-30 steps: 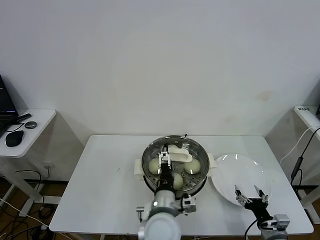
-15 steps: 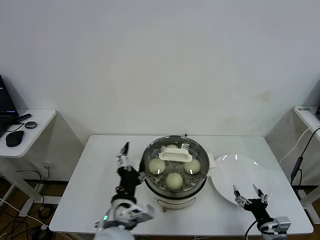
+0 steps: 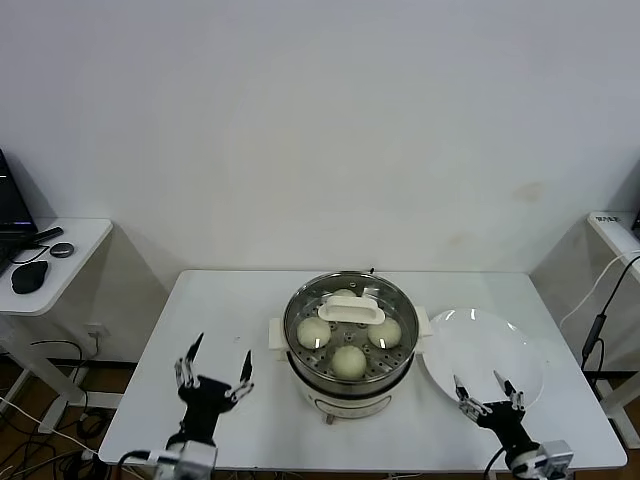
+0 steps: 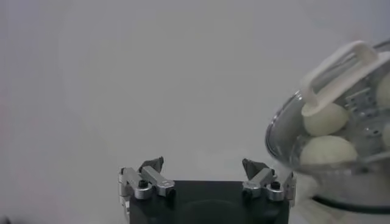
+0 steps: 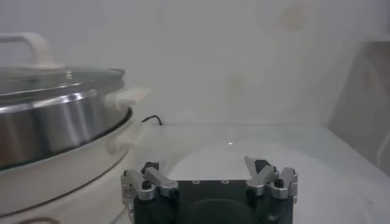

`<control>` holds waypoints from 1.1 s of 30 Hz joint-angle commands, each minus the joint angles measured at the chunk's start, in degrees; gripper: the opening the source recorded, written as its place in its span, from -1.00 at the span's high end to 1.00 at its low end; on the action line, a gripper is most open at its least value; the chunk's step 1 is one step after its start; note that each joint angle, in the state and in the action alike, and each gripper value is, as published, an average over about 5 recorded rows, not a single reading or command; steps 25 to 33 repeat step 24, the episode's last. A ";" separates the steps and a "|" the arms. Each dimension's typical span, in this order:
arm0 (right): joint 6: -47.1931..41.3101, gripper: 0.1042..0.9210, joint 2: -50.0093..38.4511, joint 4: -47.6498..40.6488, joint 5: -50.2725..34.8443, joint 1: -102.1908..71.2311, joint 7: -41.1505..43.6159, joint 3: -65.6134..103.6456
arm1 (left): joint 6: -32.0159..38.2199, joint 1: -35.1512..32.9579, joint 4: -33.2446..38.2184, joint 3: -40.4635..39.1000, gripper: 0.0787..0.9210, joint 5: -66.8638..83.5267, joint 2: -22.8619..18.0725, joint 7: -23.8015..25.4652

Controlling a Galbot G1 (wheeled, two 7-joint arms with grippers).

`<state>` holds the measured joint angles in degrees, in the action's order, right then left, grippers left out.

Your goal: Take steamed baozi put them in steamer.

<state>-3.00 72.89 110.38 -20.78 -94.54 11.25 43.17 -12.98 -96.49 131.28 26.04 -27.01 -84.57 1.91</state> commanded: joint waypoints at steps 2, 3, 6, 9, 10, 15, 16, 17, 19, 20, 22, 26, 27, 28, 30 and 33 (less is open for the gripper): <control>0.78 -0.76 1.91 1.35 6.39 -1.78 0.00 -0.67 | 5.24 -11.55 -2.77 2.44 -0.77 15.88 -1.50 -4.39; 0.58 -0.76 2.21 1.44 7.72 -1.90 -0.04 -0.69 | 5.12 -11.74 -2.69 2.32 -0.77 15.97 -1.50 -4.43; -0.42 -0.76 2.61 2.09 9.07 -2.39 -0.20 -0.79 | 5.04 -12.20 -2.47 2.13 -0.77 16.53 -1.43 -4.80; -1.33 -0.76 2.57 3.36 9.25 -2.97 -0.23 -0.68 | 5.10 -12.71 -1.95 1.86 -0.77 16.97 -1.34 -4.93; -1.65 -0.76 2.50 3.84 9.24 -3.13 -0.22 -0.59 | 5.12 -12.91 -1.64 1.70 -0.77 17.03 -1.35 -4.87; -2.53 -0.76 2.08 5.38 9.07 -3.85 -0.01 -0.27 | 5.05 -13.84 0.13 0.92 -0.77 16.85 -1.82 -4.24; -2.63 -0.76 2.01 5.62 9.11 -4.10 0.08 -0.23 | 5.02 -14.09 0.39 0.79 -0.77 16.81 -1.89 -4.17; -2.74 -0.76 1.93 5.91 9.15 -4.37 0.17 -0.18 | 5.00 -14.36 0.65 0.68 -0.77 16.77 -1.93 -4.12; -2.95 -0.76 1.79 6.61 9.22 -5.03 0.39 0.02 | 4.98 -14.95 1.22 0.55 -0.77 16.76 -1.91 -4.14; -3.02 -0.76 1.71 6.97 9.24 -5.35 0.49 0.14 | 4.97 -15.22 1.55 0.55 -0.77 16.76 -1.90 -4.18; -3.28 -0.76 1.49 7.67 9.24 -6.03 0.73 0.46 | 4.89 -15.72 2.39 0.59 -0.77 16.80 -1.97 -4.17; -3.42 -0.76 1.36 7.97 9.23 -6.36 0.85 0.61 | 4.82 -15.95 2.86 0.62 -0.77 16.84 -2.03 -4.15; -3.42 -0.76 1.36 7.97 9.23 -6.36 0.85 0.61 | 4.82 -15.95 2.86 0.62 -0.77 16.84 -2.03 -4.15; -3.42 -0.76 1.36 7.97 9.23 -6.36 0.85 0.61 | 4.82 -15.95 2.86 0.62 -0.77 16.84 -2.03 -4.15; -3.42 -0.76 1.36 7.97 9.23 -6.36 0.85 0.61 | 4.82 -15.95 2.86 0.62 -0.77 16.84 -2.03 -4.15; -3.42 -0.76 1.36 7.97 9.23 -6.36 0.85 0.61 | 4.82 -15.95 2.86 0.62 -0.77 16.84 -2.03 -4.15</control>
